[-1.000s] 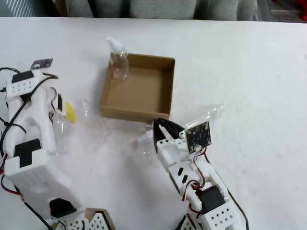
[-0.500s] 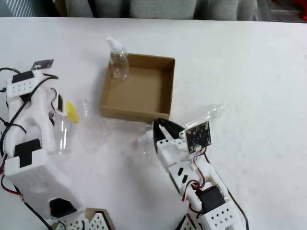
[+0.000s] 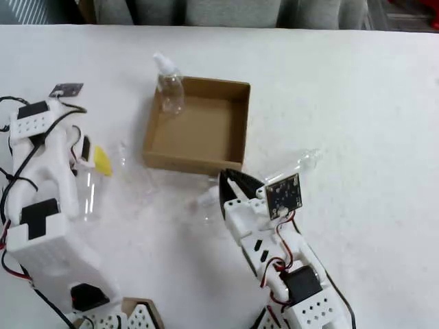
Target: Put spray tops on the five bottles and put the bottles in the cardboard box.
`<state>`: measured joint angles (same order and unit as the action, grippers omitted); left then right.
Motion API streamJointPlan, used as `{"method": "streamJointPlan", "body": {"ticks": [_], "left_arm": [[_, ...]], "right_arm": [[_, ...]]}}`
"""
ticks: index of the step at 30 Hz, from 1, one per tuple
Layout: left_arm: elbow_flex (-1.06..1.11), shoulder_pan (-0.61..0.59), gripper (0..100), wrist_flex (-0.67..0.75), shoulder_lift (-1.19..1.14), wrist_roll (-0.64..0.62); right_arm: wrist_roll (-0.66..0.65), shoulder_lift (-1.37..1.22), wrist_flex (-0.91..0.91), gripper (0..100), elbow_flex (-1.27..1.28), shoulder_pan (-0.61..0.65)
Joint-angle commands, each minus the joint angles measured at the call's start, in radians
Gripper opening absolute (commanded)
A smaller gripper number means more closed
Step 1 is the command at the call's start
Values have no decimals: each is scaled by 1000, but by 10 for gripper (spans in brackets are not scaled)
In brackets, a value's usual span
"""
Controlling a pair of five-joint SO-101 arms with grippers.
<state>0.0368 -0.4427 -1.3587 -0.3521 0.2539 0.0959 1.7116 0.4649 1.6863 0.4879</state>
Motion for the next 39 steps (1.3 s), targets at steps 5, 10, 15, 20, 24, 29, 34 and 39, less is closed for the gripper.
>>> {"method": "streamJointPlan", "body": {"ticks": [5, 10, 15, 20, 24, 29, 34, 39], "left_arm": [[38, 35, 279, 84, 5, -34], [75, 41, 276, 133, 5, -40], [127, 41, 276, 213, 5, -41], [135, 51, 275, 219, 4, -32], [130, 62, 177, 241, -12, -29], [126, 65, 48, 241, -24, 29], [132, 21, 23, 238, 58, -37], [138, -54, 20, 180, 309, -161]], "right_arm": [[-5, 2, 5, 16, 8, 1], [-5, 2, 5, 16, 8, 1], [-5, 2, 5, 16, 8, 1], [-5, 2, 5, 16, 8, 1], [-5, 2, 5, 16, 8, 1], [-5, 2, 5, 16, 8, 1], [-5, 8, 24, 16, 8, 2], [-5, 8, 24, 16, 8, 2]]}}
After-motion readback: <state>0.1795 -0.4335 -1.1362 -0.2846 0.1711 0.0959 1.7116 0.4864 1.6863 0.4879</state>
